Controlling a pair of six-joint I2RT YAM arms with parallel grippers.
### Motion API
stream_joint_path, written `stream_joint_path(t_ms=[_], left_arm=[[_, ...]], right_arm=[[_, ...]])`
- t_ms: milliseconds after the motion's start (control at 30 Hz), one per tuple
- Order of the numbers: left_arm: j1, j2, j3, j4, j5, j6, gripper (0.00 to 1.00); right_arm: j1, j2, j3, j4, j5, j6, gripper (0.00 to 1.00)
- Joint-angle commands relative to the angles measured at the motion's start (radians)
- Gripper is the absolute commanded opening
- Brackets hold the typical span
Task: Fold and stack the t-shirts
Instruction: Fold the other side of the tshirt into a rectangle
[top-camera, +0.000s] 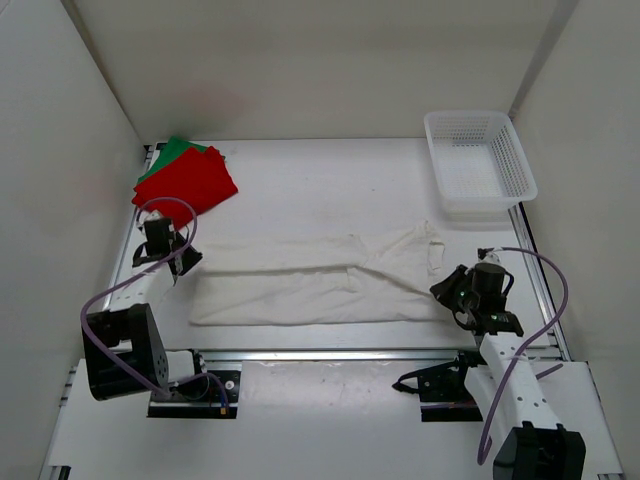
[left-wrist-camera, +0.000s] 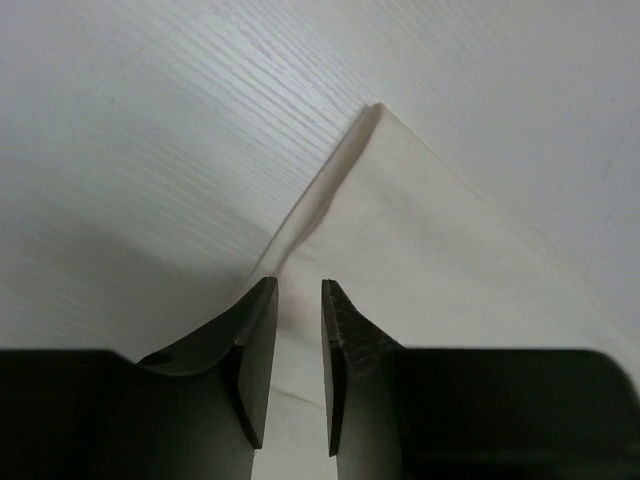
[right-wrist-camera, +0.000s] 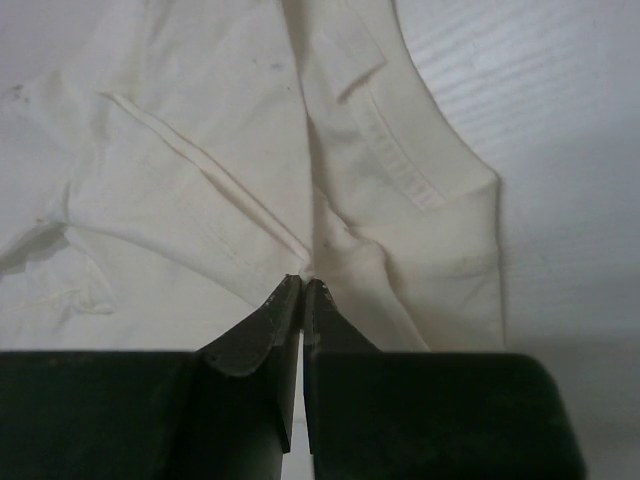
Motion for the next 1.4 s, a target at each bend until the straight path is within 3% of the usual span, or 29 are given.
stream_joint_path(t_ms=[0,67,100,200,267,300,333,467,633,733,867,1000,1367], left_arm=[[0.05,-0.023,0.004,0.006,0.022,-0.033,0.37],[0.061,-0.058,-0.005,0.017,0.021,-0.065,0.54],[0.067,-0.075,-0.016,0.03,0.019,-0.07,0.54],[0.068,-0.13,-0.037,0.079,0.024,-0.126,0.48],[0.013,-0.161,-0.039,0.112,0.022,-0.137,0.47],[-0.037,-0.169,-0.036,0.124,0.01,-0.131,0.47],[-0.06,-0.181,-0.028,0.127,0.001,-0.125,0.48],[-0.272,-0.18,-0.029,0.182,-0.028,-0.134,0.47],[-0.519,-0.186,-0.075,0.262,-0.051,-0.136,0.46],[-0.636,-0.187,-0.111,0.294,0.011,-0.13,0.46],[-0.712,-0.183,-0.161,0.322,0.061,-0.105,0.46],[-0.769,-0.194,-0.19,0.339,0.065,-0.099,0.47],[-0.797,-0.237,-0.309,0.437,0.108,-0.175,0.46]], right_arm=[[-0.008,-0.034,-0.024,0.015,-0.021,0.029,0.01],[0.033,-0.059,-0.009,-0.011,0.039,0.03,0.02],[0.053,-0.074,0.011,-0.022,0.054,0.03,0.03],[0.093,-0.117,0.049,-0.06,0.097,0.016,0.21],[0.129,-0.129,0.074,-0.079,0.123,-0.005,0.35],[0.148,-0.128,0.089,-0.08,0.139,-0.013,0.37],[0.156,-0.107,0.103,-0.08,0.146,-0.017,0.37],[0.204,0.095,0.176,0.05,0.044,-0.082,0.0],[0.28,0.4,0.302,0.229,-0.042,-0.178,0.0],[0.274,0.541,0.351,0.363,-0.152,-0.201,0.1],[0.291,0.728,0.454,0.335,-0.127,-0.27,0.27],[0.276,0.791,0.448,0.406,-0.145,-0.266,0.42],[0.273,0.914,0.476,0.438,-0.257,-0.275,0.45]])
